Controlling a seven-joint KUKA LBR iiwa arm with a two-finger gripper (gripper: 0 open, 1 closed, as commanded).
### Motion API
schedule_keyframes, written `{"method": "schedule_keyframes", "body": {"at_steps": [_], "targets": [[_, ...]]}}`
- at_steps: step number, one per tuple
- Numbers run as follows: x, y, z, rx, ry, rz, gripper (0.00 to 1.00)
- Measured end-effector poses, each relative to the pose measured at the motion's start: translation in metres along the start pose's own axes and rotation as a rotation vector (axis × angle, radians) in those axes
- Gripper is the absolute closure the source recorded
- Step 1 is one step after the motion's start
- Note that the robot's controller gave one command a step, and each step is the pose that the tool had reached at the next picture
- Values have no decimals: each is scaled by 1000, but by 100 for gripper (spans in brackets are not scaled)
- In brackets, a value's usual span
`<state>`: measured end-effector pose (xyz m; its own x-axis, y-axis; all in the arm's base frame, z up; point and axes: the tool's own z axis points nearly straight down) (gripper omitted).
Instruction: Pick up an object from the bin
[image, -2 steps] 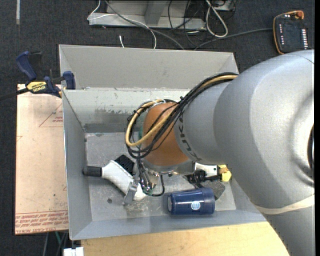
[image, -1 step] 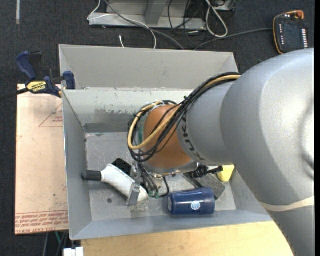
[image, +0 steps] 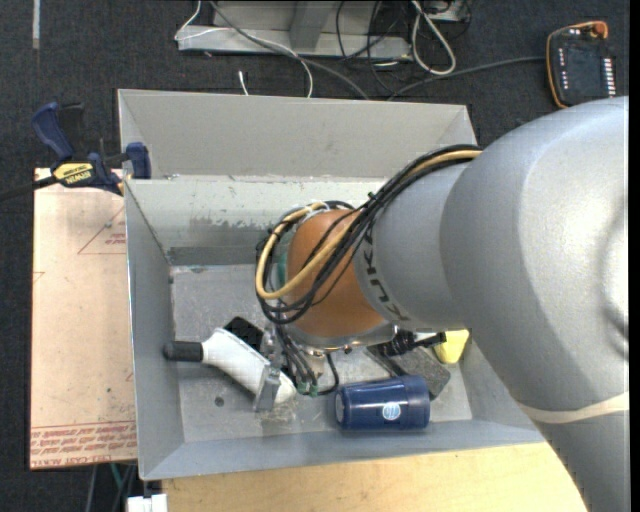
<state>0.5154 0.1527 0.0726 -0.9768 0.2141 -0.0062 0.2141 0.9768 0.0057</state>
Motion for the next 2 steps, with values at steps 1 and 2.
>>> {"method": "schedule_keyframes", "body": {"at_steps": [1,2], "targets": [[1,-1,-35,2,5,1,100],[0,0,-58,1,3,0,100]]}}
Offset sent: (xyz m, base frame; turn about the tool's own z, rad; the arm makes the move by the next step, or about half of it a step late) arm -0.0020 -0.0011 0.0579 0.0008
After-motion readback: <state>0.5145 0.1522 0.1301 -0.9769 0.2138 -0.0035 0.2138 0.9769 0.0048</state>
